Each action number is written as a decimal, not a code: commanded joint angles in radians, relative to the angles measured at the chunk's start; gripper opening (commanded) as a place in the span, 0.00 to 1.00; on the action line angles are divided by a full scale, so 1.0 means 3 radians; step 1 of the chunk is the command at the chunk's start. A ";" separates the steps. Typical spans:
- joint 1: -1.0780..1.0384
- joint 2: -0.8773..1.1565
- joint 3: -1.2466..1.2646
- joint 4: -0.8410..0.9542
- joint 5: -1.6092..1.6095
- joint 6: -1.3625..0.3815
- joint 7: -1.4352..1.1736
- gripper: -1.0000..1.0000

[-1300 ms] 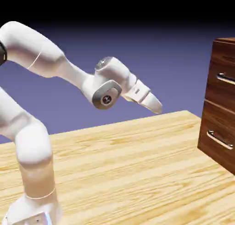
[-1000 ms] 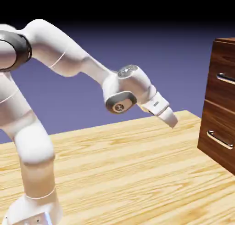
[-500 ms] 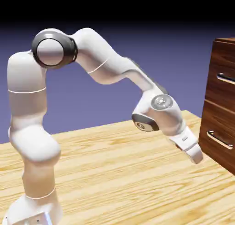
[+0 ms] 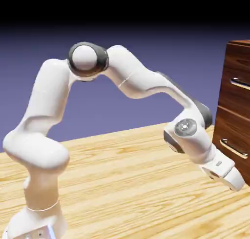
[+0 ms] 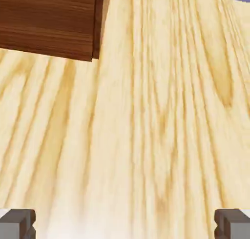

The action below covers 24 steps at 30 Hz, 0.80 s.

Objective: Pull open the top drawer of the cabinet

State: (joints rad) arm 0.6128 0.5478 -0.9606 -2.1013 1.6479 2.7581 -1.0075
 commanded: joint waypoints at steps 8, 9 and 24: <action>0.0399 0.0741 -0.0637 0.0470 0.1093 -0.0185 -0.1160 1.00; 0.0448 0.0834 -0.0717 0.0529 0.1230 -0.0208 -0.1305 1.00; 0.1195 0.2224 -0.1911 0.1410 0.3279 -0.0555 -0.3479 1.00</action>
State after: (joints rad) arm 0.9714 1.2150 -1.5340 -1.6783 2.6316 2.5916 -2.0513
